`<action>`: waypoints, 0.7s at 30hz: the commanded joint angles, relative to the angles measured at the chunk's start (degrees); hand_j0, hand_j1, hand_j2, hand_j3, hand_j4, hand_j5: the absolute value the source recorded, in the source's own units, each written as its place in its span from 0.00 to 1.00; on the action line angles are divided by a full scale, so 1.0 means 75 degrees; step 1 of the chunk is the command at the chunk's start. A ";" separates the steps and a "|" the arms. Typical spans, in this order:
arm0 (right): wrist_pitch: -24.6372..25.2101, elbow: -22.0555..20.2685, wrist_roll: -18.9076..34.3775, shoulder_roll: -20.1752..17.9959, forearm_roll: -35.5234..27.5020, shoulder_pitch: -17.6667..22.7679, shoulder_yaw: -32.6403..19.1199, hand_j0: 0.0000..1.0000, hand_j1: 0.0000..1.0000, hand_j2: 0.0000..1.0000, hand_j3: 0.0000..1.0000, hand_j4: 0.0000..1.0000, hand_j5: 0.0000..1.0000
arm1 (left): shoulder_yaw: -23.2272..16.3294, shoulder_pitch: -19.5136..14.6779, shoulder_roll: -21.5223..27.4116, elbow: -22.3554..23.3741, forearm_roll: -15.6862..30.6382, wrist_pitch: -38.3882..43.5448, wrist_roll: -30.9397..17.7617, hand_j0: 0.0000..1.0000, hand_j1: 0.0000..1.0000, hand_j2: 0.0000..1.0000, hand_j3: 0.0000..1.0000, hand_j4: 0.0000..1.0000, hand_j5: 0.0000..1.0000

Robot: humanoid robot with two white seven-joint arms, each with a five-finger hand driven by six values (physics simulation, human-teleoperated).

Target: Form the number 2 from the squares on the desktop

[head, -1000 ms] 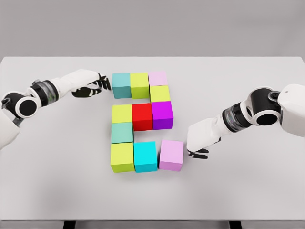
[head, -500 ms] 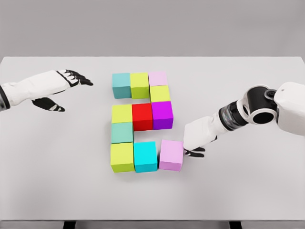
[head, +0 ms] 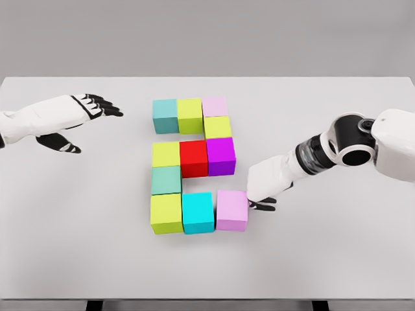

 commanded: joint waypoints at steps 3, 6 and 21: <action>0.0013 -0.0001 0.0000 0.0025 -0.0028 -0.0012 -0.0012 0.13 0.13 0.13 0.13 0.13 0.13 | 0.0006 0.0012 0.0029 0.0000 0.0065 0.0011 0.0014 1.00 1.00 1.00 1.00 1.00 1.00; 0.0013 -0.0001 0.0000 0.0049 -0.0017 -0.0012 -0.0059 0.13 0.13 0.13 0.13 0.13 0.13 | 0.0006 0.0012 0.0040 0.0012 0.0066 0.0011 0.0014 1.00 1.00 1.00 1.00 1.00 1.00; 0.0013 -0.0001 0.0000 0.0096 -0.0028 -0.0035 -0.0059 0.13 0.13 0.13 0.13 0.13 0.13 | 0.0006 0.0012 0.0040 0.0059 0.0124 0.0011 0.0002 1.00 1.00 1.00 1.00 1.00 1.00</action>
